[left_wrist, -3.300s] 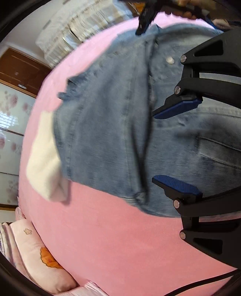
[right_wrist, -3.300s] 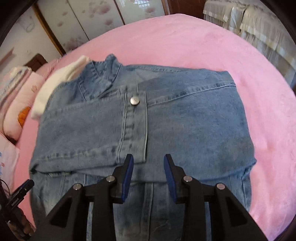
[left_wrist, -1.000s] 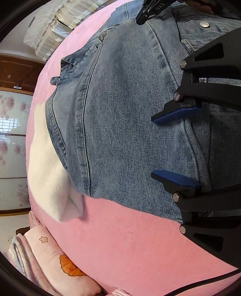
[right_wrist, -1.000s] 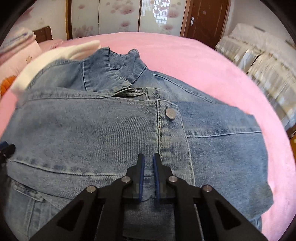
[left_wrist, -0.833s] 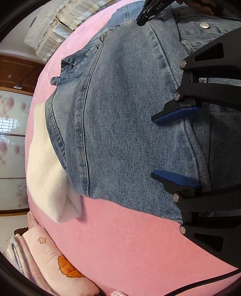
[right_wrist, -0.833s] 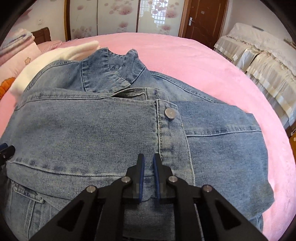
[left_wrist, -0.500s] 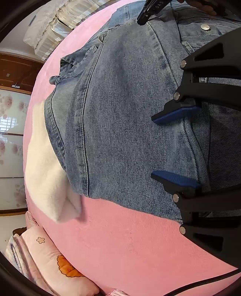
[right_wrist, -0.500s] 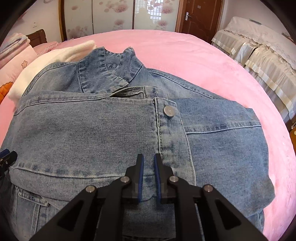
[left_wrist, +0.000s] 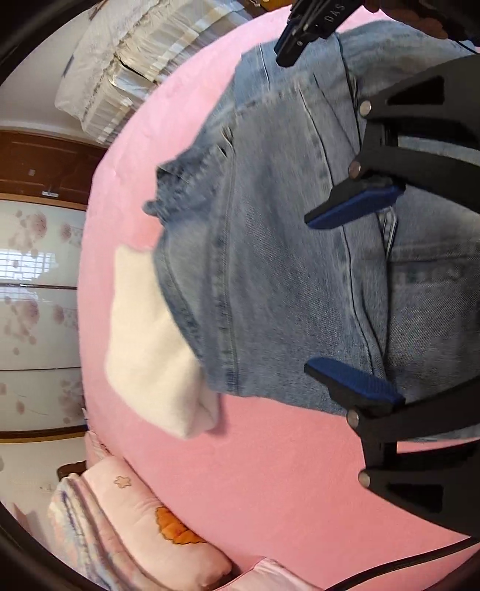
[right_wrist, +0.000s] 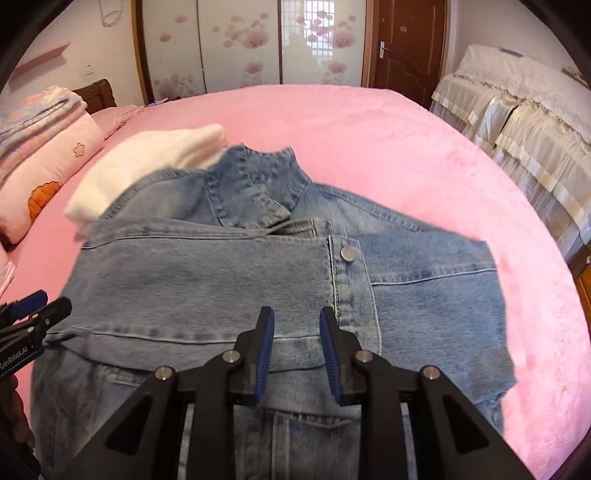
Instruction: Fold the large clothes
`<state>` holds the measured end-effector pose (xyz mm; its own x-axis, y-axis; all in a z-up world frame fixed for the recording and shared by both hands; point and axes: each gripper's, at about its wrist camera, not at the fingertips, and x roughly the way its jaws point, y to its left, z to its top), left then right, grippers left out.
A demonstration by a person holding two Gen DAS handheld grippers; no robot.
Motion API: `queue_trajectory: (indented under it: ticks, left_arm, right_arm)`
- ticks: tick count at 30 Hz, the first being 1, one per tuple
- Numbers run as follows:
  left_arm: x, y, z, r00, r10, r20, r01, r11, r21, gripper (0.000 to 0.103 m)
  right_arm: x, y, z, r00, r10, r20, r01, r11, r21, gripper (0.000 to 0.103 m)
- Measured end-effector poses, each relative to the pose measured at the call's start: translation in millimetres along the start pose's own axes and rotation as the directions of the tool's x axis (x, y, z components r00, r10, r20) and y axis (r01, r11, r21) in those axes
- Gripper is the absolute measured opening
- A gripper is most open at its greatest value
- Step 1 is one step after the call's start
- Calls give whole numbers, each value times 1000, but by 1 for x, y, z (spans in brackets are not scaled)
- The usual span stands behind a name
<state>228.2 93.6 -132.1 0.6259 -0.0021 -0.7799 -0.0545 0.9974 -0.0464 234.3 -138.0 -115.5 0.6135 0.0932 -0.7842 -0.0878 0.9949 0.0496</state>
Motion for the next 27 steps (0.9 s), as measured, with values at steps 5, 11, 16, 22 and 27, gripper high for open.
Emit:
queue_trajectory:
  ticks: [5,11,16,22,27]
  left_arm:
    - [-38,-6,2,1000,-4,22,4,1000,-6,75]
    - [-84,-8,-8,998,-23,58,24,999,-23,76]
    - [-123,-7,-25,996,-28,81,31,999,-38,77]
    - [-162,-4,-51,995,-6,103,10,999,-33,79]
    - [-184,0,-75,995,-1,104,5,999,-36,79]
  right_arm:
    - [-36,2,-1,999,23,39,-23,1000,-2,26]
    - [-84,1,-9,995,33,95,-32,999,-17,26]
    - [-119,-4,-23,991,41,131,-38,999,-23,26]
    - [-153,-11,-47,987,51,152,-46,998,-32,26]
    - [-175,-19,-72,986,44,158,-37,998,-49,26]
